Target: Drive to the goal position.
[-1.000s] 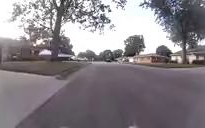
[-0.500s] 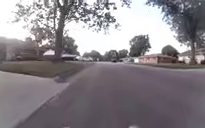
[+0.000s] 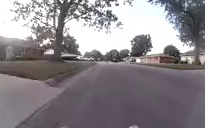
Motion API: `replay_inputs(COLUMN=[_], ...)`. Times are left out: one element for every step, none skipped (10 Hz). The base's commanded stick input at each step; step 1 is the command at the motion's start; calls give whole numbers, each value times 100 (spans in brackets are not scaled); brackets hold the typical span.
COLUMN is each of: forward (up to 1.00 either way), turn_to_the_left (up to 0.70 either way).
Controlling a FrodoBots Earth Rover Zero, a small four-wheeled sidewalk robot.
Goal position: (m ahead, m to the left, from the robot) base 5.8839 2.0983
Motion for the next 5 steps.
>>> replay_inputs(forward=[100, 100, 100, 100, 100], turn_to_the_left=[2, 2, 2, 2, 2])
